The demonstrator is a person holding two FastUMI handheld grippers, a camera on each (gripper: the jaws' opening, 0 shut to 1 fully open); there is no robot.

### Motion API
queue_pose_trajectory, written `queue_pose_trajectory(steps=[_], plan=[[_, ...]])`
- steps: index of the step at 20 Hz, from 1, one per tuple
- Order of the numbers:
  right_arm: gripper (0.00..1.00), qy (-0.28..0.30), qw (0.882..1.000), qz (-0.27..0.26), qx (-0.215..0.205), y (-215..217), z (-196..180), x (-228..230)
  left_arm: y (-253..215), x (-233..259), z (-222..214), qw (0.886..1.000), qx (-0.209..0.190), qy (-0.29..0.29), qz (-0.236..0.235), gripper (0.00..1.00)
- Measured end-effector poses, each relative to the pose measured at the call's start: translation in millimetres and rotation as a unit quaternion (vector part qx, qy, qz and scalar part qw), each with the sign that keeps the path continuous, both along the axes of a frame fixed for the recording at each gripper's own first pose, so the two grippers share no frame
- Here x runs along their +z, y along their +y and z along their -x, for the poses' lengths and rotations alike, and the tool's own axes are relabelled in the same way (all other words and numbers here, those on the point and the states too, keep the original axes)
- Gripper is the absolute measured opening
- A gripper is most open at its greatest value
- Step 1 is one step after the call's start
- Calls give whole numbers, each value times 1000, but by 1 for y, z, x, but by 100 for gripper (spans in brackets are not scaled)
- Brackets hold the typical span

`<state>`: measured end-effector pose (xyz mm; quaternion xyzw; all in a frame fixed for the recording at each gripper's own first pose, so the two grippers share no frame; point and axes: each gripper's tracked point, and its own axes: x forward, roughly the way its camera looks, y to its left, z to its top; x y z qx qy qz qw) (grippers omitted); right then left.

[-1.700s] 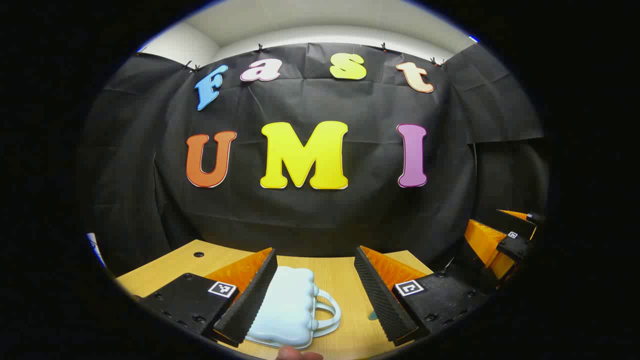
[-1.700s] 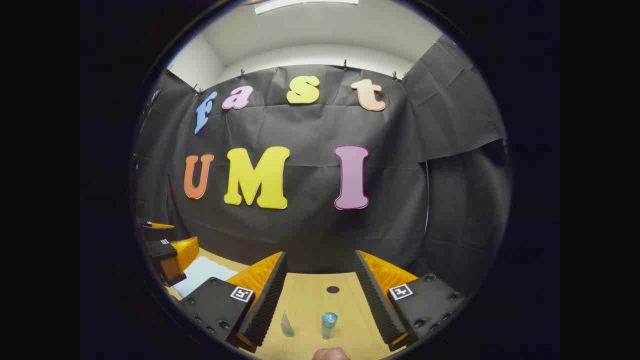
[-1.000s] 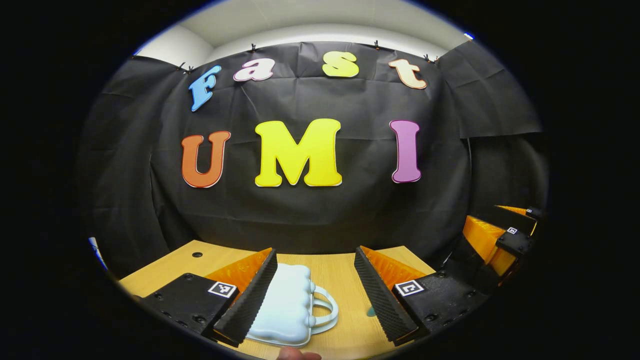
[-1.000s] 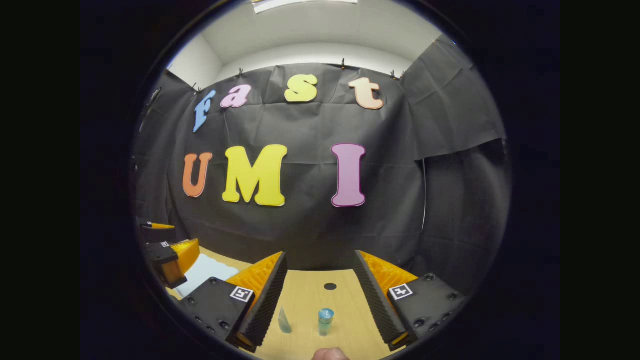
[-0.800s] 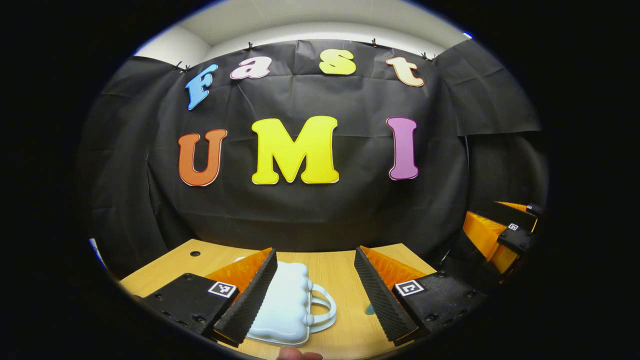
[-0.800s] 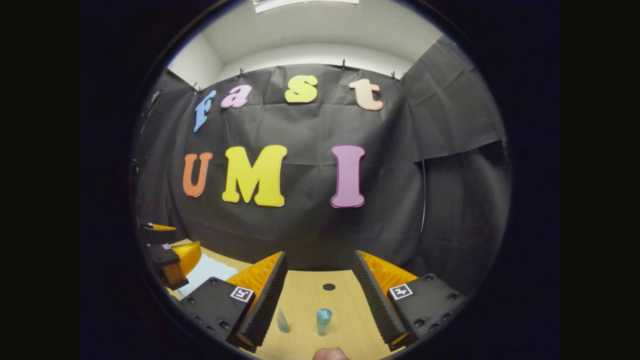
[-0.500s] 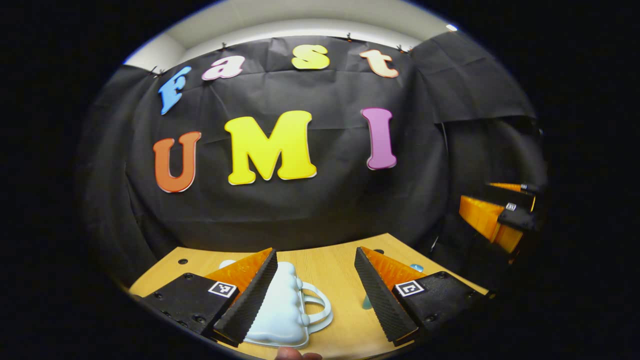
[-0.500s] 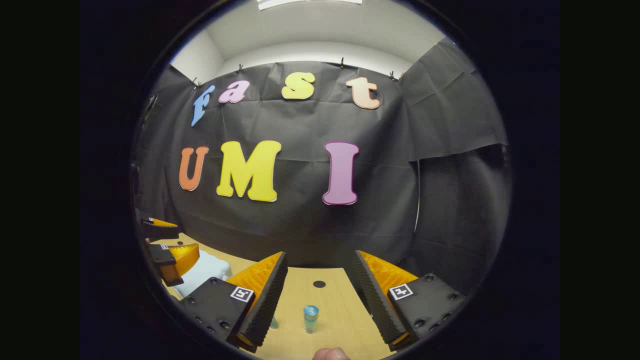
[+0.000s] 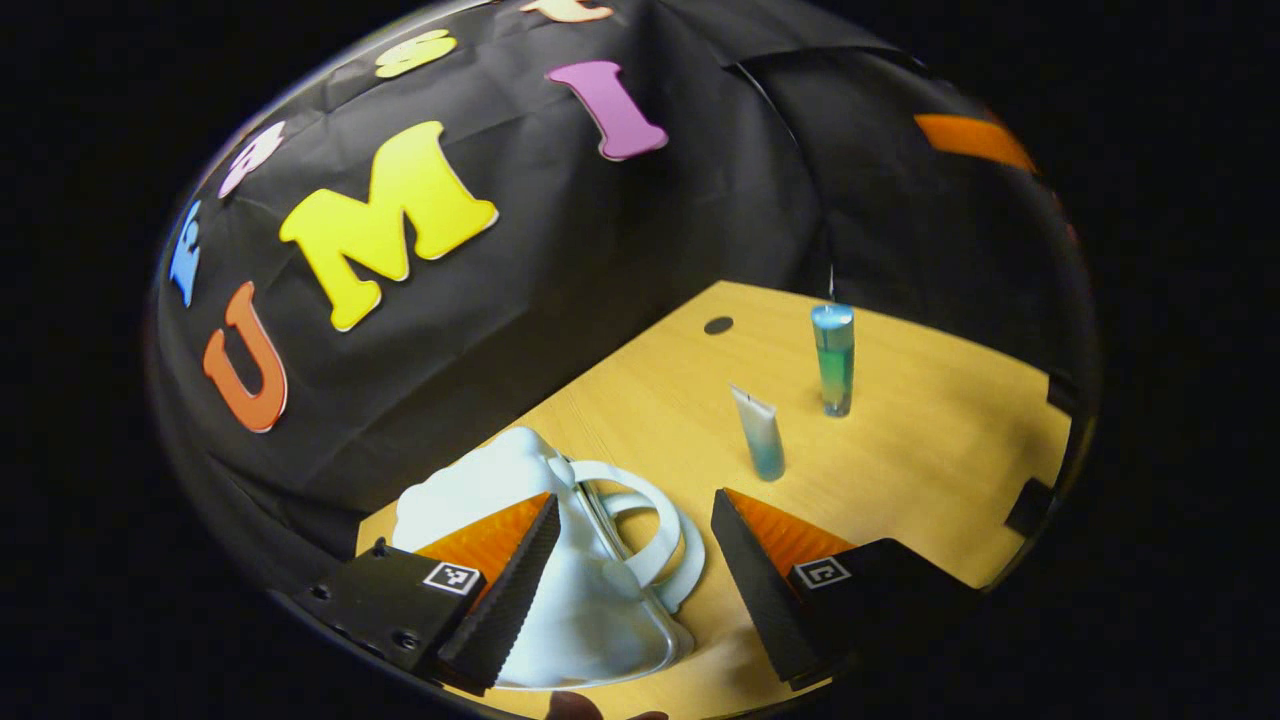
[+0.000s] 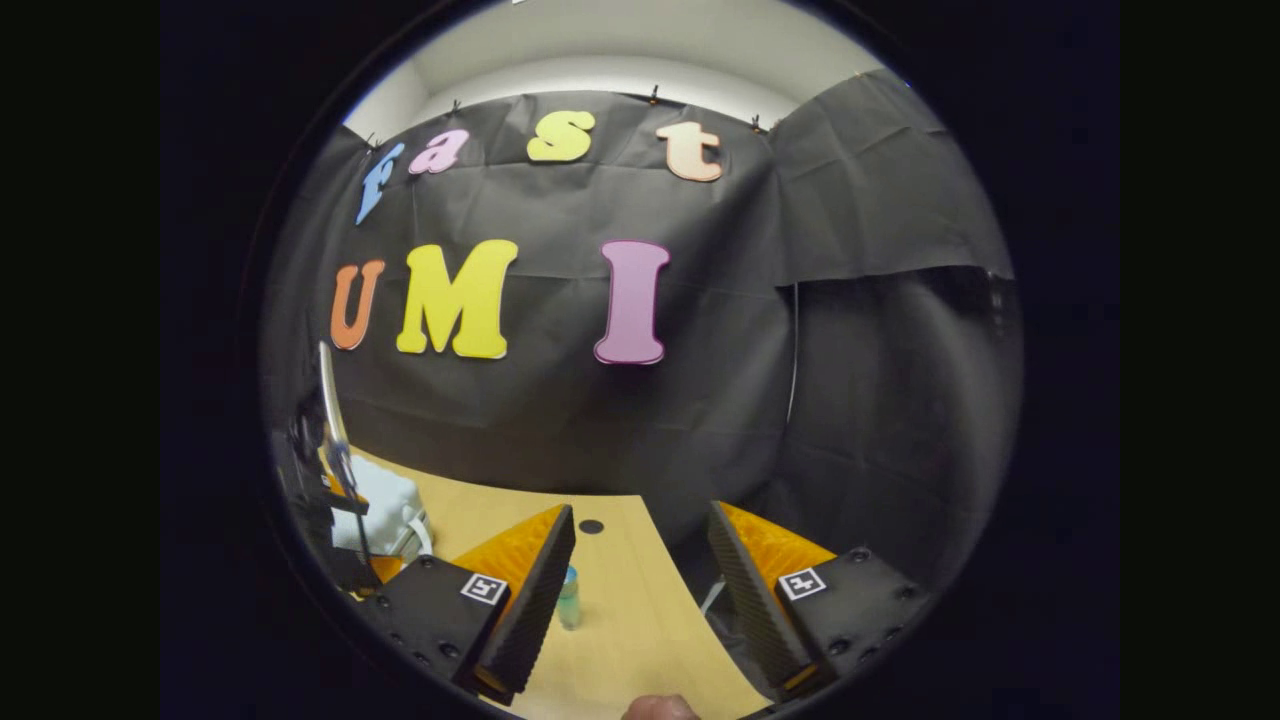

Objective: First open the suitcase, pack the skin care products into it, and then close the suitcase.

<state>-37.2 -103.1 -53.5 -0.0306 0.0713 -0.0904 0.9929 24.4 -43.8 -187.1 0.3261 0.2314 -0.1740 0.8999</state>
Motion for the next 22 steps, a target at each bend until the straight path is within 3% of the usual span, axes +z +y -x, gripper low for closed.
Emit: queue_pose_trajectory(steps=[3, 7, 12, 16, 19, 22], plan=[[80, 20, 1000, -2, -22, -20, 2, -10, 4, -24, -8, 995, -21, 22, -91, 98], [80, 15, 999, -10, -44, -38, 8, -11, 16, -49, -20, 974, -41, 55, -215, 96], [80, 24, 998, -28, -59, -50, 8, -21, 19, -68, -35, 954, -65, 68, -284, 90], [80, 20, 997, -29, -70, -54, 14, -23, 24, -77, -37, 946, -64, 91, -306, 64], [80, 37, 996, -41, -75, -54, 18, -36, 29, -74, -38, 941, -62, 98, -318, 35], [80, 42, 994, -56, -78, -54, 18, -41, 27, -70, -37, 950, -54, 99, -291, 27]])
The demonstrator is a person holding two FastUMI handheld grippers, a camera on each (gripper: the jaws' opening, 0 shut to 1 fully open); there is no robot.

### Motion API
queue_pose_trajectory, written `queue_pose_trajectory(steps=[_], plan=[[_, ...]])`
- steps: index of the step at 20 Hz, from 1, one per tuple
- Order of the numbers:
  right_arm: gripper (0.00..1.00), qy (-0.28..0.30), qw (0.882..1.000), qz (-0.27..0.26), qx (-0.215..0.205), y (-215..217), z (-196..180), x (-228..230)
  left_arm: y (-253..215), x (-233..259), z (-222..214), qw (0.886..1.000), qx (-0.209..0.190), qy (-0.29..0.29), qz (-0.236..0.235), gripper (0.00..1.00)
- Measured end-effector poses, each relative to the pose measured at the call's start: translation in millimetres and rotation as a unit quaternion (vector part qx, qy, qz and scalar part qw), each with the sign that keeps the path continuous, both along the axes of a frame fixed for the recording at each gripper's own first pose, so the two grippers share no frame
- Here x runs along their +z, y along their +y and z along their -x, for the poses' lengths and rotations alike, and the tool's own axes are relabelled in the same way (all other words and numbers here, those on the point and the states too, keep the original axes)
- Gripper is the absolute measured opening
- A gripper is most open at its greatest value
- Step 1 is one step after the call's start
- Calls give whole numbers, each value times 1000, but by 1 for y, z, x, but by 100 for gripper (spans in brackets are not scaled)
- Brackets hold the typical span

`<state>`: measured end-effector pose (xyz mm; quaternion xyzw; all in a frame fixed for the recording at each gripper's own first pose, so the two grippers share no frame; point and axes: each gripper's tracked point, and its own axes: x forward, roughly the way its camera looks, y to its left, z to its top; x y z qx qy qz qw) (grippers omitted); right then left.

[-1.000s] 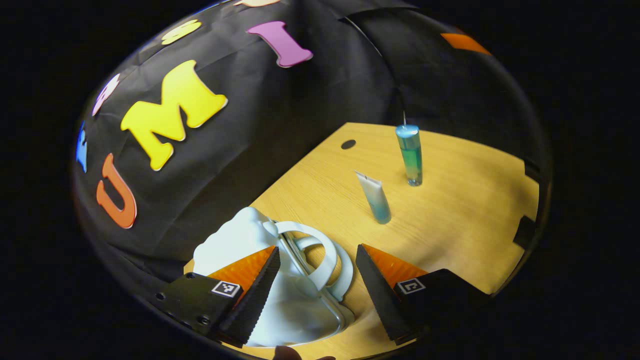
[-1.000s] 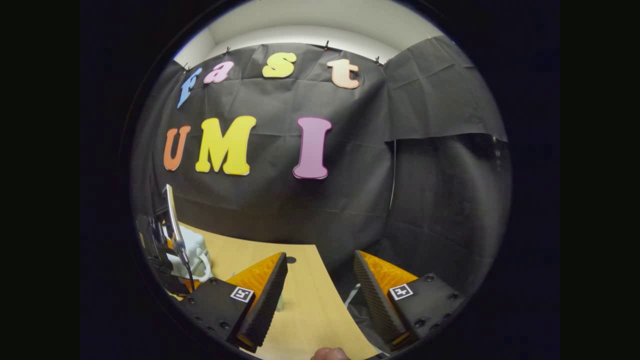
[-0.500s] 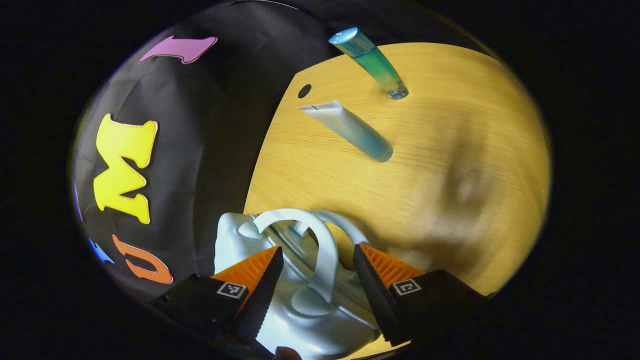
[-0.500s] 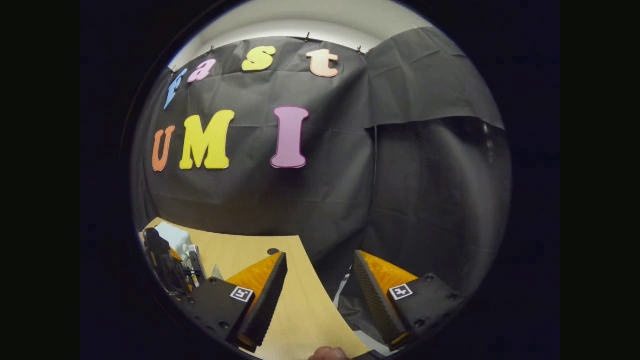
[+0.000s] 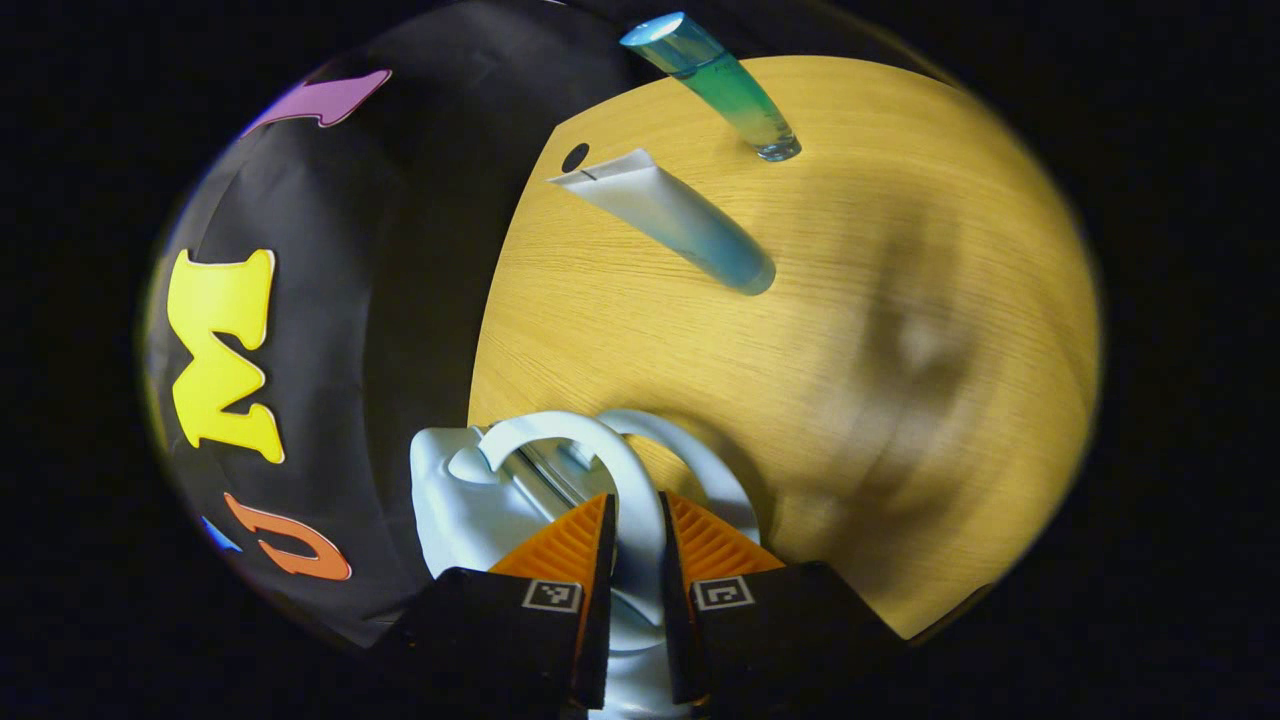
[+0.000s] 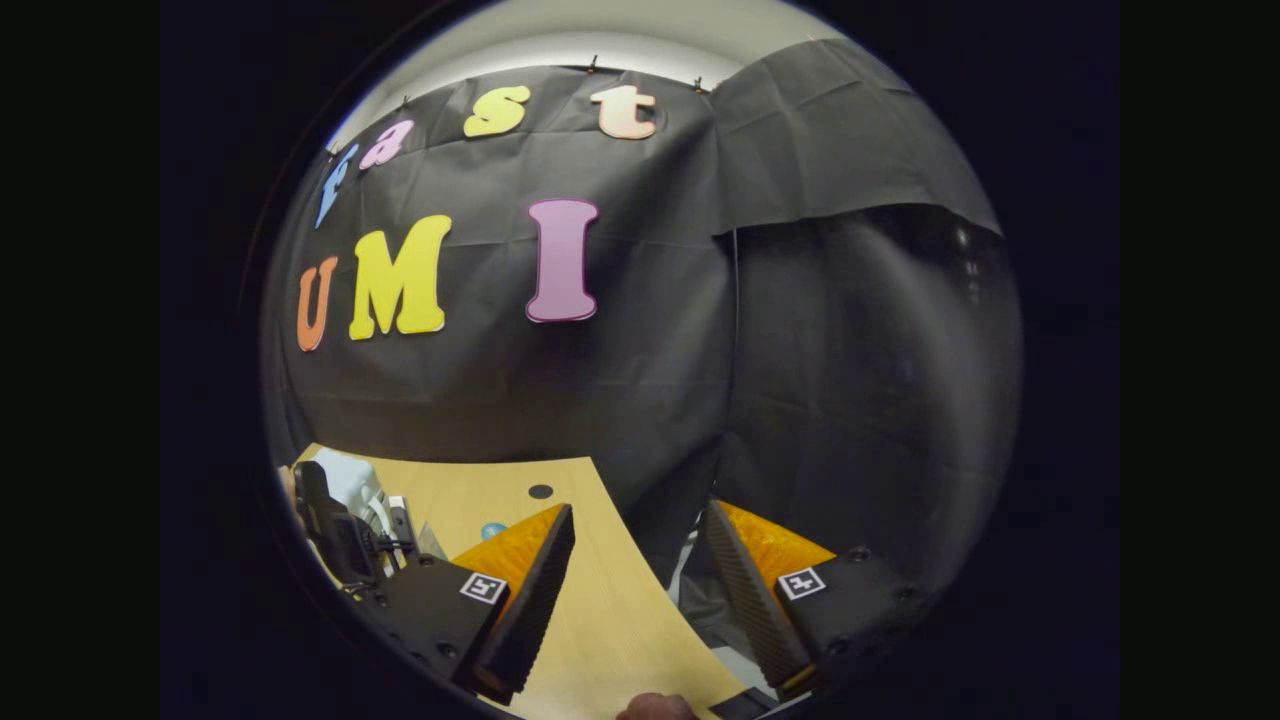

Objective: First open the suitcase, pack the skin care products into it, and then close the suitcase.

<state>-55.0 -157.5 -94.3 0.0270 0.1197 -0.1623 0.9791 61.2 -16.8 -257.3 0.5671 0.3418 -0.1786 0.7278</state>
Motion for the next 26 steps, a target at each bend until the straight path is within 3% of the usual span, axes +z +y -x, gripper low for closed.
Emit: queue_pose_trajectory(steps=[3, 5, 9, 12, 17, 20, 24, 26], plan=[[78, 4, 1000, -6, -3, 4, -2, 0, 7, 15, -1, 1000, 17, -16, 17, 19], [80, 3, 1000, -11, 4, 13, -7, 4, 10, 41, 1, 997, 27, -38, 61, 16], [80, 3, 999, -9, 34, 41, -18, 11, 39, 122, -6, 977, 48, -126, 164, 10], [80, 5, 998, -17, 58, 66, -28, 20, 82, 179, -8, 942, 69, -196, 264, 9], [80, -10, 995, 6, 101, 112, -47, 50, 207, 230, 3, 871, 149, -306, 354, 7], [80, -9, 992, 18, 127, 143, -53, 58, 264, 204, 9, 840, 183, -323, 396, 7], [80, -3, 984, 52, 173, 187, -57, 68, 356, 167, 8, 777, 229, -334, 482, 7], [80, -2, 979, 67, 191, 204, -57, 72, 396, 126, 8, 756, 278, -320, 499, 9]])
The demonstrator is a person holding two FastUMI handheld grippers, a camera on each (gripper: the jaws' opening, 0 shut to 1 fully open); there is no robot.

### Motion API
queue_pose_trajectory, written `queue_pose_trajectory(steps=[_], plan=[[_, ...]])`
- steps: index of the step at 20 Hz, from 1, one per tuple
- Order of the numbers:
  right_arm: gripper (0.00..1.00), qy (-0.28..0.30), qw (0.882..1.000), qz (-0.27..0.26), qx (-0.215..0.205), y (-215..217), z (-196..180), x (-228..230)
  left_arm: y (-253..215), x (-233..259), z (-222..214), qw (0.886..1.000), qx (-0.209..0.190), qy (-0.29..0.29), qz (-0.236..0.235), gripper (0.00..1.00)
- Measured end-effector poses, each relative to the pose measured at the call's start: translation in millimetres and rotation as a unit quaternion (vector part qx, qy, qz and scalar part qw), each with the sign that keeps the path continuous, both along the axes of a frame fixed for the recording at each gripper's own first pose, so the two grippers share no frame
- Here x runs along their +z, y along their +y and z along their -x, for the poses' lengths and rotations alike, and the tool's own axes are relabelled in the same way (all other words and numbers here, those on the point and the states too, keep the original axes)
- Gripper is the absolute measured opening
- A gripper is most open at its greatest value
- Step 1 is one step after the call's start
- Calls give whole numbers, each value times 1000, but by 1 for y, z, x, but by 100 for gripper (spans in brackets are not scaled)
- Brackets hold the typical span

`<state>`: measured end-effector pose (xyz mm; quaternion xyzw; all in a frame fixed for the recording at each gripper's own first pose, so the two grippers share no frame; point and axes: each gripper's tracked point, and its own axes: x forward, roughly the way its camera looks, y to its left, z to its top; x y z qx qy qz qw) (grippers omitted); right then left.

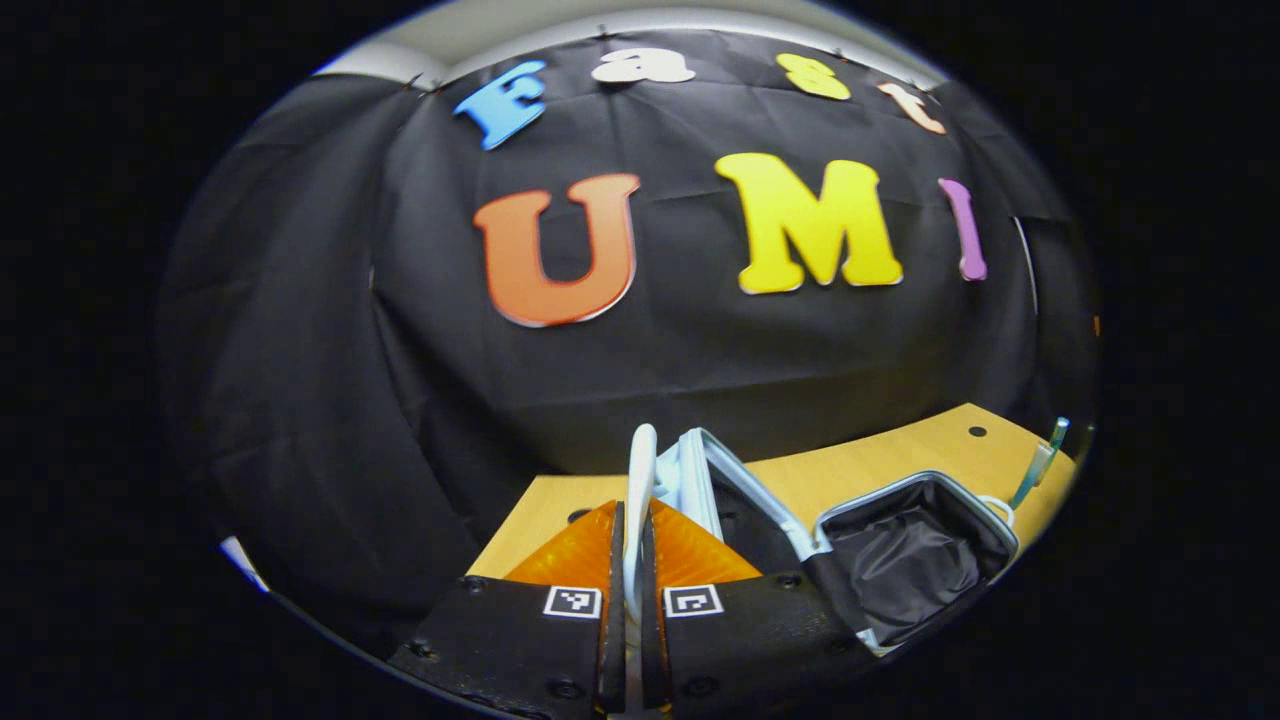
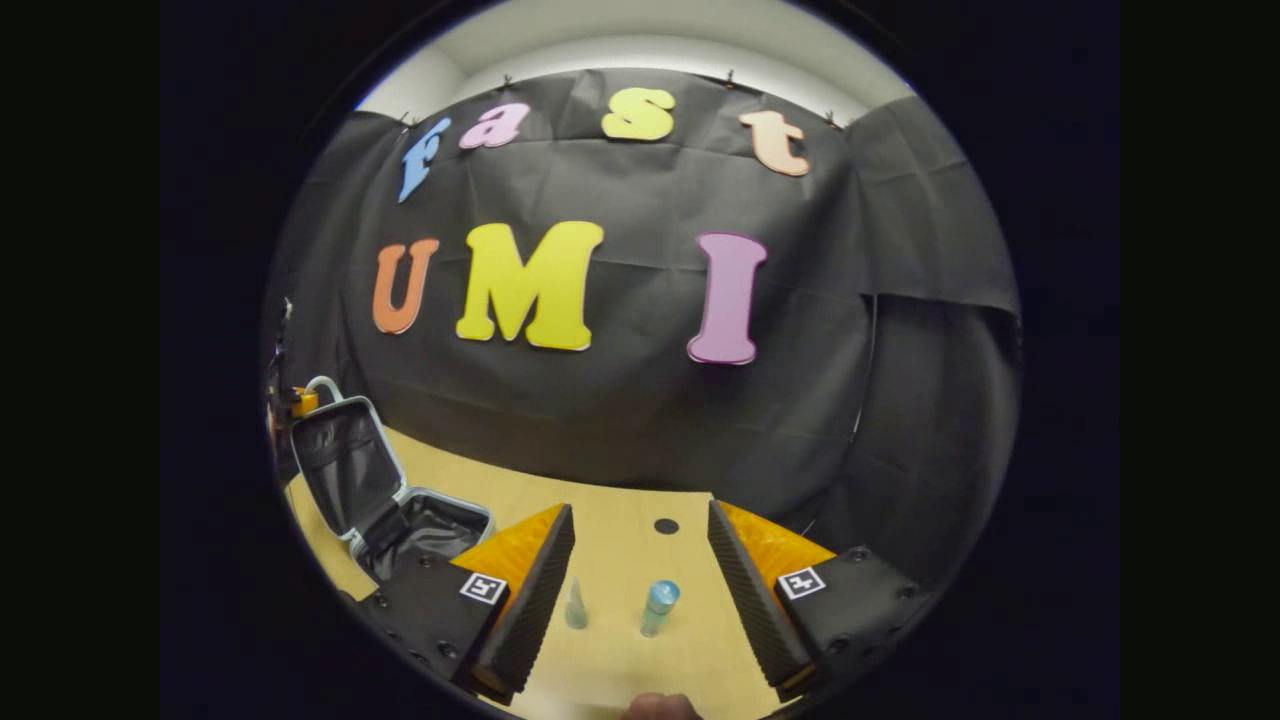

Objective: First open the suitcase, pack the skin care products into it, and then close the suitcase.

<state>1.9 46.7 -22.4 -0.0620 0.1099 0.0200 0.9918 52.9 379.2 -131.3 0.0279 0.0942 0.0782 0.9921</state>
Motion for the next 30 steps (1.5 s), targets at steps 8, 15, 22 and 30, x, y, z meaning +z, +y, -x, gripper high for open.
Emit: queue_pose_trajectory(steps=[8, 15, 22, 30], plan=[[78, 21, 999, 42, 23, 36, -2, -6, 31, -171, -32, 972, 43, 92, 210, 12], [79, 29, 998, 38, 34, 47, -7, -14, 46, -189, -21, 968, 81, 107, 213, 49], [80, 9, 1000, -6, 22, 19, -15, -17, -4, -39, 15, 988, 112, 4, 110, 98], [79, -12, 999, -44, -10, -61, -10, -19, -203, 84, 27, 994, 67, -77, 28, 98]])
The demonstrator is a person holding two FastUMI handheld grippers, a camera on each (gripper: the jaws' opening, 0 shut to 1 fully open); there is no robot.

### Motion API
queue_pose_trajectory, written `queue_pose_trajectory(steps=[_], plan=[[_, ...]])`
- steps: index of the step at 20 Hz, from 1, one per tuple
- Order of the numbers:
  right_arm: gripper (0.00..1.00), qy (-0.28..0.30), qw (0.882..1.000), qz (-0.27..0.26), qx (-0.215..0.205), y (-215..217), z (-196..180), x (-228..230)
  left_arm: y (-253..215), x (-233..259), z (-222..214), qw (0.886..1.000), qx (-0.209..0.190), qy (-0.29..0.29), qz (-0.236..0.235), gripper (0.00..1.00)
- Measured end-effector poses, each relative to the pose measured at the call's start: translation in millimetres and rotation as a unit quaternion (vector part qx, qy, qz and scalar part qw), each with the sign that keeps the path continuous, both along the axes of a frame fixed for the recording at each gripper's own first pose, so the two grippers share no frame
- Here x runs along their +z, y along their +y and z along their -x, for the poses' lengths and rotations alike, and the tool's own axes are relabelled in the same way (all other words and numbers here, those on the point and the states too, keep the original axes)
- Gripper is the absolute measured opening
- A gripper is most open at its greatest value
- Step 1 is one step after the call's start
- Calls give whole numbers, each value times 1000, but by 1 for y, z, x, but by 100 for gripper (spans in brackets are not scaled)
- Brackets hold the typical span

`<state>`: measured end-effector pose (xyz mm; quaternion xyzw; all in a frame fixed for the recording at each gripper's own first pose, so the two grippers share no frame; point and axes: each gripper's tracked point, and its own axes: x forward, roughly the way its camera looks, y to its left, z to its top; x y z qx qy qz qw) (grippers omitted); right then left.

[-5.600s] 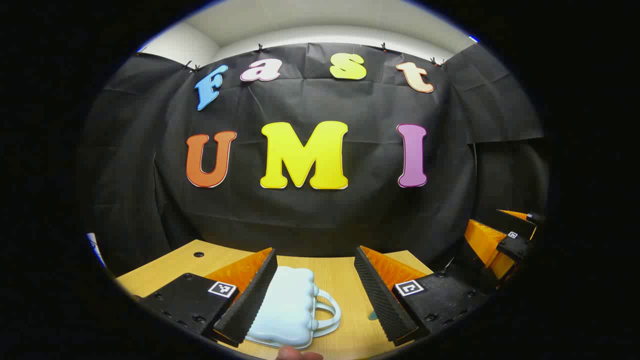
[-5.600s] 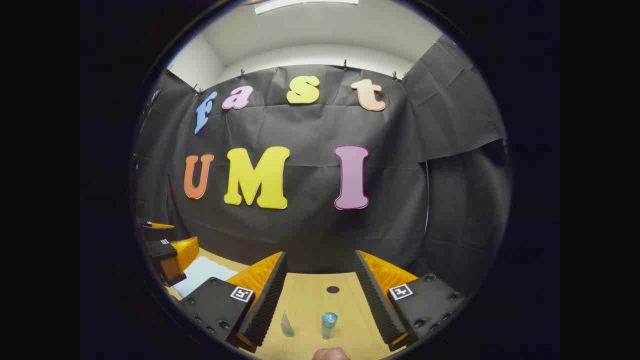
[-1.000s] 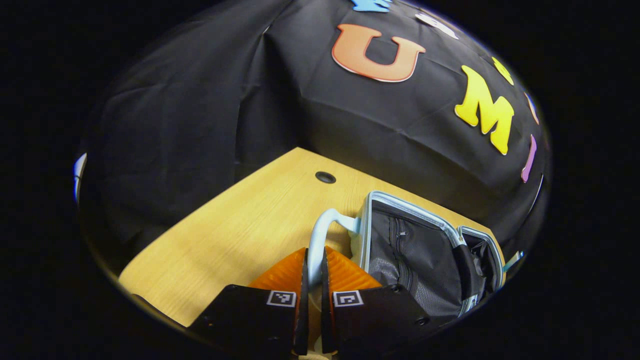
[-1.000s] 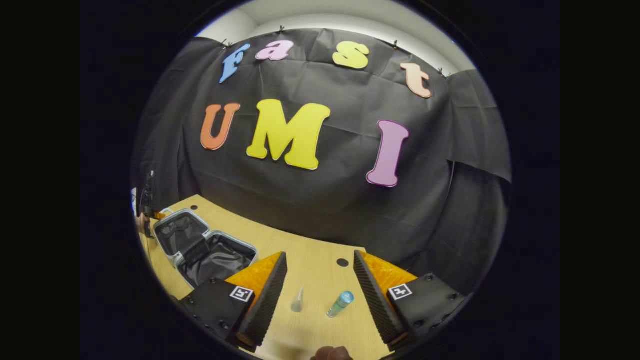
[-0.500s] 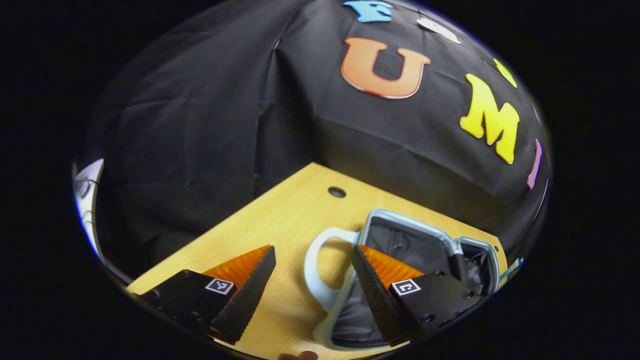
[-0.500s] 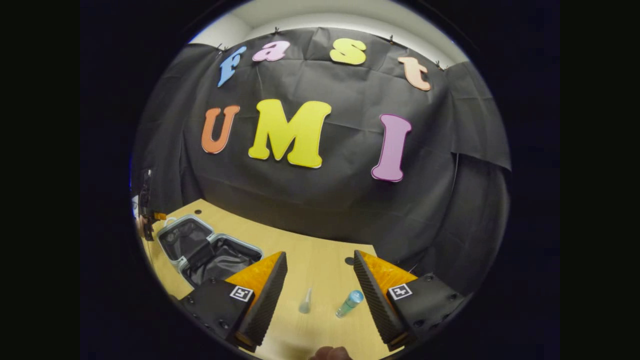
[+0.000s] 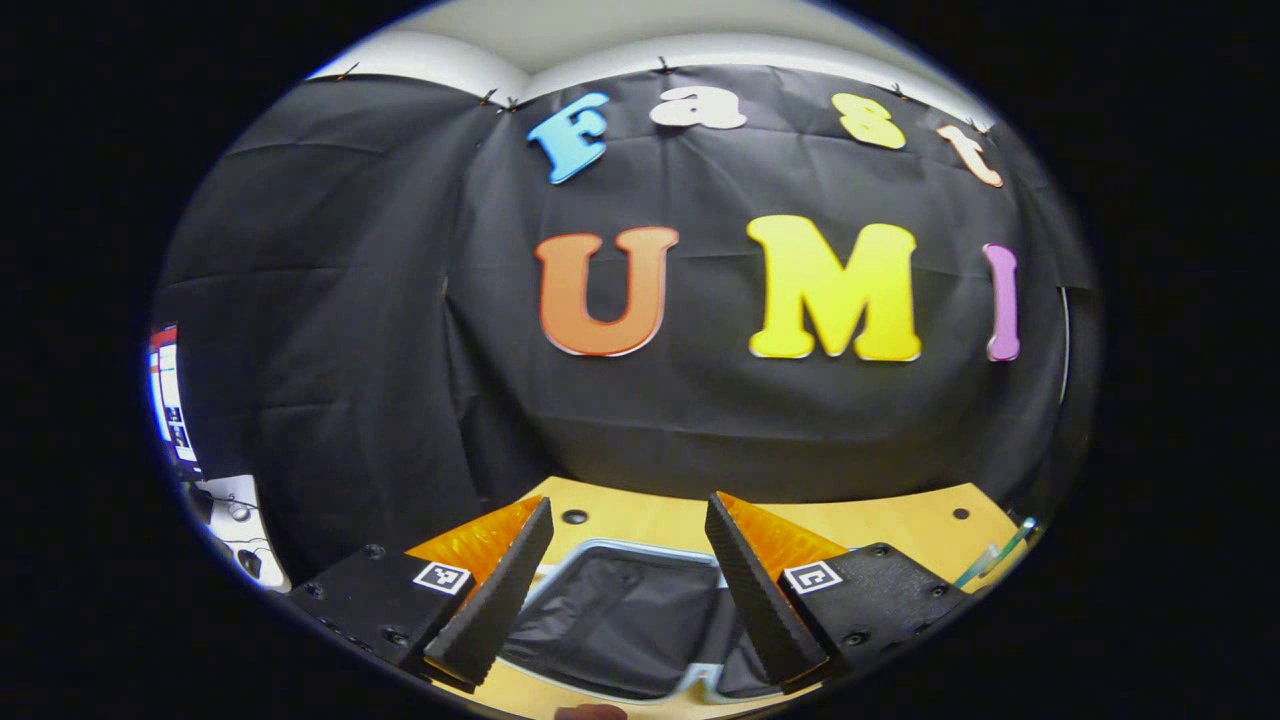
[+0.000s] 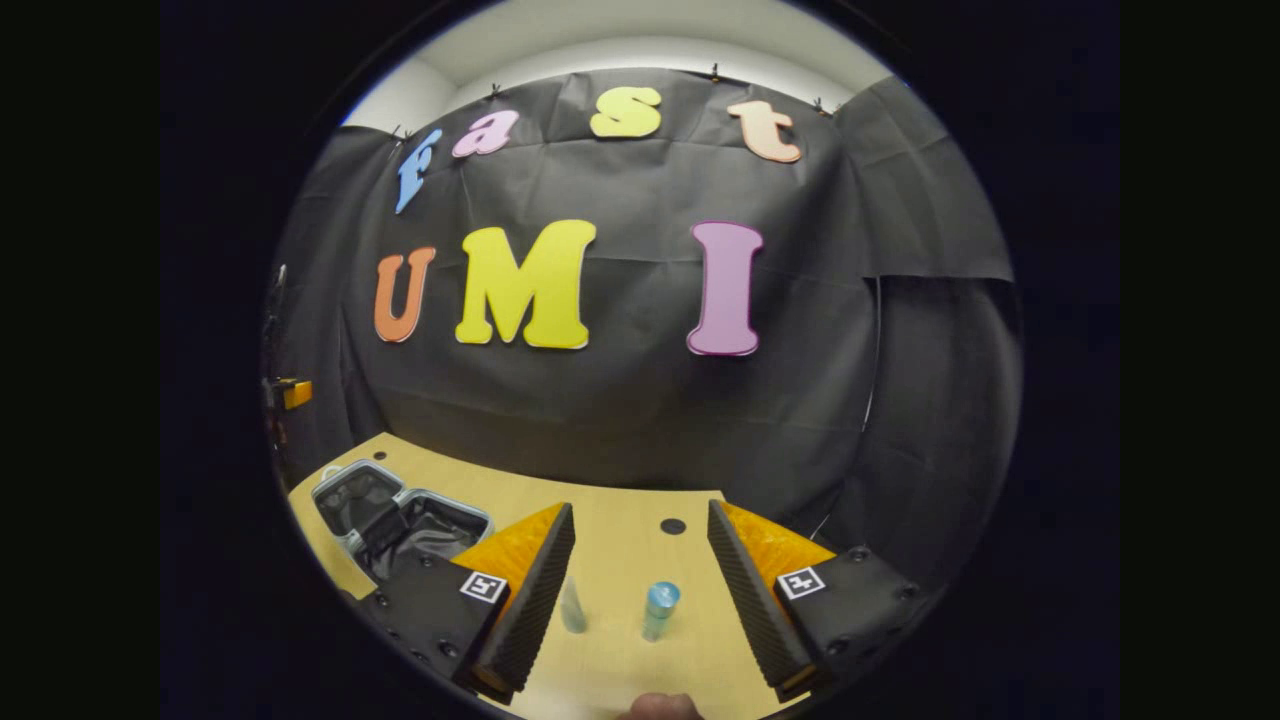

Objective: First open the suitcase, pack the skin care products into it, and then close the suitcase.

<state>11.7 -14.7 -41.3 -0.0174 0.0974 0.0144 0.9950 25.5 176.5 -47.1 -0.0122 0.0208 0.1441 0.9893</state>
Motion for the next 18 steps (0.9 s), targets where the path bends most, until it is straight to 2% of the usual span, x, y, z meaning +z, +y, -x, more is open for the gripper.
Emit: queue_pose_trajectory(steps=[1, 2, 3, 6, 9, 12, 15, 18], plan=[[79, -4, 1000, -1, -7, -13, 2, -1, -28, 1, -1, 1000, -9, -3, 11, 98], [79, -4, 1000, -3, -11, -24, 3, -4, -58, -3, -4, 999, -27, -1, 16, 93], [80, -1, 1000, -2, -12, -32, 4, -9, -87, -7, -5, 999, -44, 3, 16, 98], [79, 9, 1000, 6, -14, -54, 8, -20, -180, -23, -2, 994, -107, 11, 1, 98], [79, 11, 1000, 16, -16, -70, 14, -25, -249, -54, -2, 987, -156, 40, -17, 98], [79, 23, 999, 25, -16, -86, 24, -33, -309, -97, 3, 976, -201, 83, -29, 98], [79, 41, 998, 37, -22, -105, 32, -45, -354, -131, 6, 965, -228, 117, -47, 97], [79, 56, 997, 31, -35, -122, 39, -56, -386, -160, 3, 958, -249, 135, -45, 96]])
